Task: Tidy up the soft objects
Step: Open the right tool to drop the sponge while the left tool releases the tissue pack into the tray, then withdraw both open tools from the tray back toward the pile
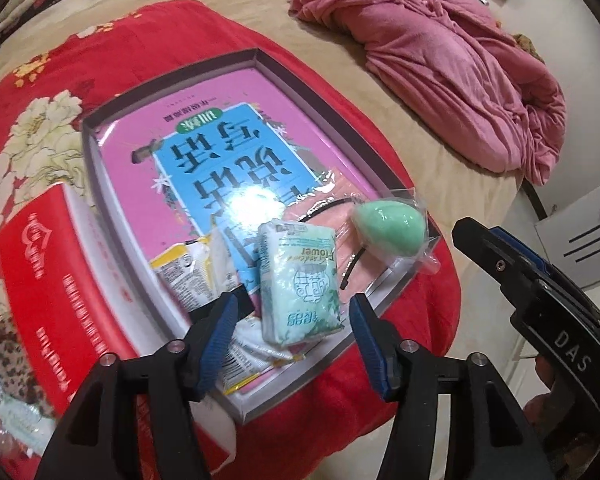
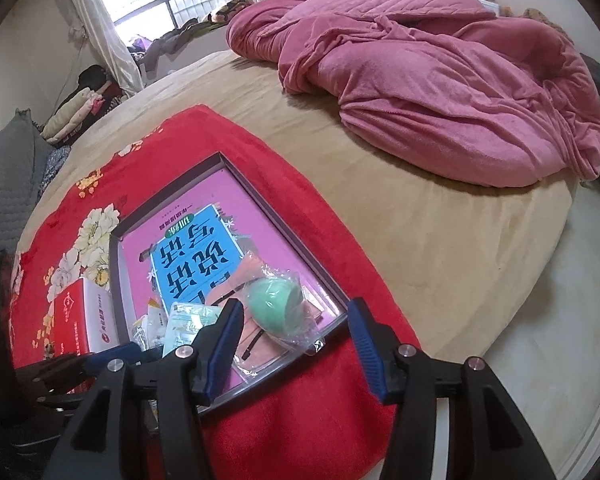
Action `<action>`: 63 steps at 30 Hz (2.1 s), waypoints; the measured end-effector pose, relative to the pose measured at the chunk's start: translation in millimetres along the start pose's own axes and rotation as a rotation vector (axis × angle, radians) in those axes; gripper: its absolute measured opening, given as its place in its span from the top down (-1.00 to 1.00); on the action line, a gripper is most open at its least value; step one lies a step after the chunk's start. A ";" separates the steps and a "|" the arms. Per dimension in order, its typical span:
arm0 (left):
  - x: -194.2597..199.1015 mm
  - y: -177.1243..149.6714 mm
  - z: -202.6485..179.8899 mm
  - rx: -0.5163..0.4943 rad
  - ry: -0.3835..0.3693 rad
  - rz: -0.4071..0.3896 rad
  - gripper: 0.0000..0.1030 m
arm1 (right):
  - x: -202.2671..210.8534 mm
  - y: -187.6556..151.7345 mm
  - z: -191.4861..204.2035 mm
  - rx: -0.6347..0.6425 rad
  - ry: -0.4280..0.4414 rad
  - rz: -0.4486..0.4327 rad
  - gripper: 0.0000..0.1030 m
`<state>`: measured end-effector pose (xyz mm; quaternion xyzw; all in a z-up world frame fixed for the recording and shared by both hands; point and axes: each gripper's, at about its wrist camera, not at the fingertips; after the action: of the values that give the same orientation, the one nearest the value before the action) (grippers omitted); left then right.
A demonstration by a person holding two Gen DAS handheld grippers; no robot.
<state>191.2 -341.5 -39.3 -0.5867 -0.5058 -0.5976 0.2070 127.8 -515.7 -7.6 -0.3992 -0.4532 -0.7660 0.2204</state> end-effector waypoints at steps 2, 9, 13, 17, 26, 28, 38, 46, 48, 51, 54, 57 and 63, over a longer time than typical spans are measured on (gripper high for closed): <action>6.8 -3.0 0.5 0.006 -0.004 -0.007 -0.20 | 4.1 -0.5 -0.7 -0.008 0.005 -0.004 -0.09; 28.5 -17.9 -3.0 0.014 -0.008 -0.034 -0.29 | 15.0 -4.3 2.3 -0.008 0.017 -0.015 -0.10; 35.8 -25.3 -2.7 0.023 0.000 -0.040 -0.36 | 21.6 -6.8 6.8 0.002 0.020 -0.021 -0.11; 45.2 -33.0 2.4 0.039 0.007 -0.054 -0.44 | 29.7 -8.7 13.1 0.016 0.019 -0.037 -0.11; 69.0 -50.6 14.6 0.061 0.031 -0.083 -0.47 | 50.1 -12.8 29.1 0.040 0.014 -0.073 -0.12; 75.4 -54.5 17.1 0.061 0.034 -0.093 -0.49 | 54.7 -13.6 32.9 0.040 0.013 -0.079 -0.12; 117.7 -81.6 46.9 0.125 0.063 -0.153 -0.51 | 83.0 -21.6 64.3 0.080 0.048 -0.126 -0.26; 153.1 -110.7 85.6 0.198 0.110 -0.191 -0.51 | 98.4 -35.4 100.1 0.141 0.078 -0.134 -0.26; 160.0 -118.4 94.4 0.217 0.115 -0.198 -0.51 | 102.5 -39.6 110.0 0.162 0.087 -0.135 -0.27; 172.0 -131.9 109.5 0.251 0.125 -0.210 -0.51 | 108.3 -46.4 123.0 0.191 0.101 -0.137 -0.27; 184.9 -145.0 124.6 0.279 0.134 -0.226 -0.51 | 113.9 -53.1 136.6 0.222 0.113 -0.138 -0.27; 199.5 -157.4 141.4 0.308 0.159 -0.245 -0.51 | 120.2 -59.7 148.3 0.246 0.127 -0.142 -0.27; 225.0 -181.0 170.6 0.378 0.186 -0.281 -0.51 | 133.0 -74.0 173.7 0.307 0.155 -0.147 -0.27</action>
<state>72.1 -46.1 66.0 -0.4040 -0.6638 -0.5667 0.2738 69.9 -324.9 108.9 -0.2666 -0.5744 -0.7302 0.2565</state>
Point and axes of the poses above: each gripper's, at about its wrist camera, not at the fingertips, and x roughly against the way its jaws point, z to its left, y to its top, and after that the axes turned 9 degrees about -x, right-handed
